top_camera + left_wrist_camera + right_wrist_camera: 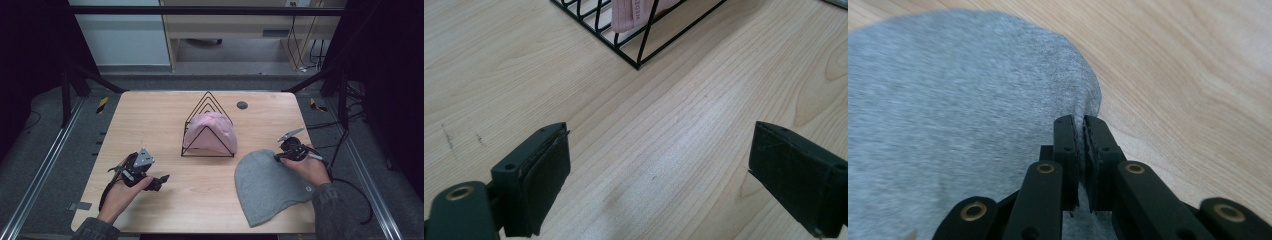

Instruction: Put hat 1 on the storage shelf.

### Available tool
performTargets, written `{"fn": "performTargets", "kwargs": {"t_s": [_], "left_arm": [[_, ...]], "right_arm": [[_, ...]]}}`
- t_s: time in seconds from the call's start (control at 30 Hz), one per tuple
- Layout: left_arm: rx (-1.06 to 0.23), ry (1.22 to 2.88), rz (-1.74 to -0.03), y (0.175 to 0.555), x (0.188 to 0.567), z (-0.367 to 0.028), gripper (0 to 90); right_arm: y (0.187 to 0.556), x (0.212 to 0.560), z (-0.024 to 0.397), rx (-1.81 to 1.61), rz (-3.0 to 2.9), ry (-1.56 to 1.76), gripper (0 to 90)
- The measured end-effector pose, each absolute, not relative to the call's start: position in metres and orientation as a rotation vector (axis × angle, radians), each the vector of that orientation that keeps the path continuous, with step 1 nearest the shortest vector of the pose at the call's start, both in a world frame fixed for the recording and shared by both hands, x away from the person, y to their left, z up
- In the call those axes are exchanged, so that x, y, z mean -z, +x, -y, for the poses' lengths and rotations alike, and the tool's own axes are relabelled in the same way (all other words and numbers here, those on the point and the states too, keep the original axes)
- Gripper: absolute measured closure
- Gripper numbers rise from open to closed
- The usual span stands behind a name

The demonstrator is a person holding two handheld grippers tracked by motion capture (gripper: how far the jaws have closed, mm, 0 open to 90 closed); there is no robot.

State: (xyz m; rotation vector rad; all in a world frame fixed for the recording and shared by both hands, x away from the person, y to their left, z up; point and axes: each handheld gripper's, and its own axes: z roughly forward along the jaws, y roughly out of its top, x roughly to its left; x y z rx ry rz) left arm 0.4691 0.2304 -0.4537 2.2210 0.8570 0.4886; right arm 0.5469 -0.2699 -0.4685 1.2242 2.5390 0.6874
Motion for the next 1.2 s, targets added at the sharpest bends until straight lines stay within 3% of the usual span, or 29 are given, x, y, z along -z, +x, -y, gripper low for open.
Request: {"fn": "performTargets", "kwargs": {"t_s": [1.2], "left_arm": [[-0.427, 2.231, -0.841, 0.467, 0.456, -0.225, 7.4]], "right_arm": [[0.46, 0.286, 0.195, -1.064, -2.461, 0.634, 86.1]]}}
